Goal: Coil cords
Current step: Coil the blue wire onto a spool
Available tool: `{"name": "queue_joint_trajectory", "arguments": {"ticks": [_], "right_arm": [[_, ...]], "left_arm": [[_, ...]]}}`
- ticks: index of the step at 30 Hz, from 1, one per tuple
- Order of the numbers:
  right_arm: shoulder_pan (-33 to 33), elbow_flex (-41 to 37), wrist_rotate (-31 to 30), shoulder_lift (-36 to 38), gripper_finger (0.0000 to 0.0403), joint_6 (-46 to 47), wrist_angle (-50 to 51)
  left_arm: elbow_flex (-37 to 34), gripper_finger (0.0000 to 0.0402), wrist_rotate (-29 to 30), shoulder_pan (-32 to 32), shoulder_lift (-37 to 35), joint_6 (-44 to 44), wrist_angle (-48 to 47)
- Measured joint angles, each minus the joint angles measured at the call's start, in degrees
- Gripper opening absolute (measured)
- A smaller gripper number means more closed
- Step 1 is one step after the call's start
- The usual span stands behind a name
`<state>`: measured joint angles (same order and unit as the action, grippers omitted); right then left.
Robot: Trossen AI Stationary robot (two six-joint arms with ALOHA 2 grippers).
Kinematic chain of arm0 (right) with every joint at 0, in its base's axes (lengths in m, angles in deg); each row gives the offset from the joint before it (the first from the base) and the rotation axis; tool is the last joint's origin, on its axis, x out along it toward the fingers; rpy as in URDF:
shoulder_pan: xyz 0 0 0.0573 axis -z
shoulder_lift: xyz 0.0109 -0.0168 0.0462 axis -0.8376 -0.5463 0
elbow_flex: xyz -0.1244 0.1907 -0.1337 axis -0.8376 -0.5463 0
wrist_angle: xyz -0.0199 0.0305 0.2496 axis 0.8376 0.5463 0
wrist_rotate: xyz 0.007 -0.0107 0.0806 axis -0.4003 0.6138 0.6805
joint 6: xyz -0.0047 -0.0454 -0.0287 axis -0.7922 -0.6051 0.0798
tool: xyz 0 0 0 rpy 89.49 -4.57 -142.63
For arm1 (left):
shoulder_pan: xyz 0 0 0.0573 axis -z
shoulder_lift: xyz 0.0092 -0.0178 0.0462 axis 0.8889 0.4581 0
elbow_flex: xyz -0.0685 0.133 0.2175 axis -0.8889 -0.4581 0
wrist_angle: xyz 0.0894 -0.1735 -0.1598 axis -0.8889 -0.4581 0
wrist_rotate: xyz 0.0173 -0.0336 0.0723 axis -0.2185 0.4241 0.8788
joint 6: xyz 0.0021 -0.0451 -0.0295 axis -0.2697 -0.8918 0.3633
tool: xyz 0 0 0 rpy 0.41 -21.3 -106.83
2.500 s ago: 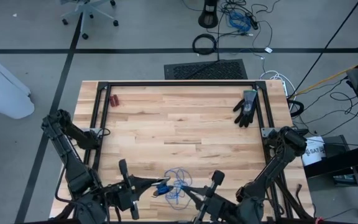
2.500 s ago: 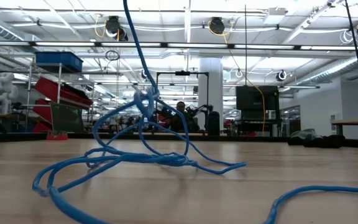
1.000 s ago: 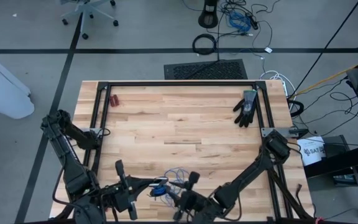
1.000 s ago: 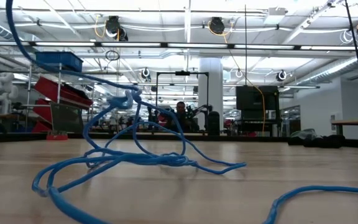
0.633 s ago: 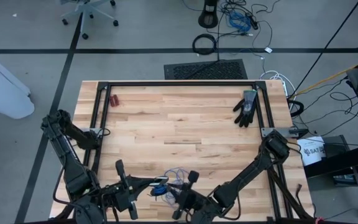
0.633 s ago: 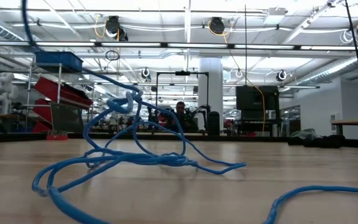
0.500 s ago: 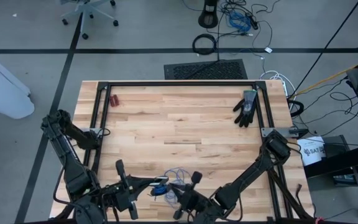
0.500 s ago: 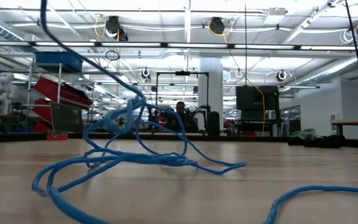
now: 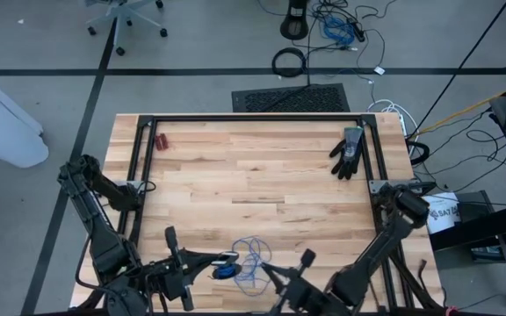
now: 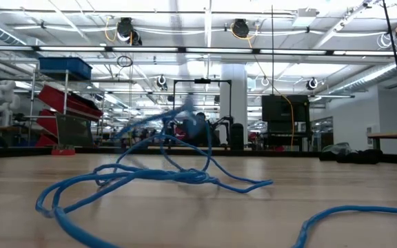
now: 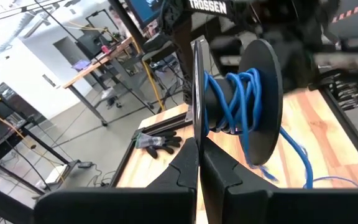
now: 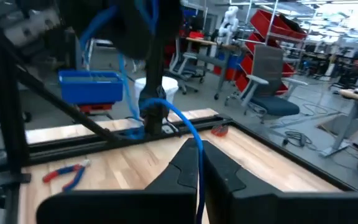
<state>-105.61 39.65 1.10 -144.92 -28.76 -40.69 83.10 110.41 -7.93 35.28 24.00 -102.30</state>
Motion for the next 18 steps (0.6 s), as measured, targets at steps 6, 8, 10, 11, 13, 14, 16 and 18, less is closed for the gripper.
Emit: {"name": "queue_joint_trajectory", "arguments": {"ticks": [6, 8, 10, 11, 13, 14, 16, 18], "right_arm": [[-0.51, 0.00, -0.12, 3.44, 0.0000, -5.72, 0.00], [-0.40, 0.00, -0.61, 4.21, 0.0000, -8.06, -0.97], [-0.38, 0.00, -1.26, 4.51, 0.0000, -11.60, -4.12], [-0.38, 0.00, -1.33, 4.52, 0.0000, -13.94, -6.29], [-0.40, 0.00, -1.12, 4.52, 0.0000, -19.35, -12.13], [-0.47, 0.00, -0.48, 4.52, 0.0000, -21.93, -15.22], [-0.52, 0.00, 2.53, 4.57, 0.0000, -25.65, -20.17], [-0.51, 0.00, 6.09, 4.57, 0.0000, -27.82, -23.64]], "left_arm": [[0.00, 0.0006, -1.91, -0.02, 0.00, 0.07, 0.01], [0.00, 0.0006, -2.32, -0.02, 0.00, 0.07, 0.01], [0.00, 0.0006, -2.36, -0.02, 0.00, 0.10, 0.00], [0.00, 0.0006, -2.37, -0.02, 0.00, 0.13, -0.03], [0.00, 0.0006, -2.37, -0.19, 0.00, 0.07, -0.65], [0.00, 0.0006, -2.37, -0.41, 0.00, 0.00, -1.27], [0.00, 0.0006, -2.43, -0.76, -0.01, -0.16, -1.98], [0.00, 0.0006, -2.33, -1.46, 0.17, -0.57, -2.15]]}}
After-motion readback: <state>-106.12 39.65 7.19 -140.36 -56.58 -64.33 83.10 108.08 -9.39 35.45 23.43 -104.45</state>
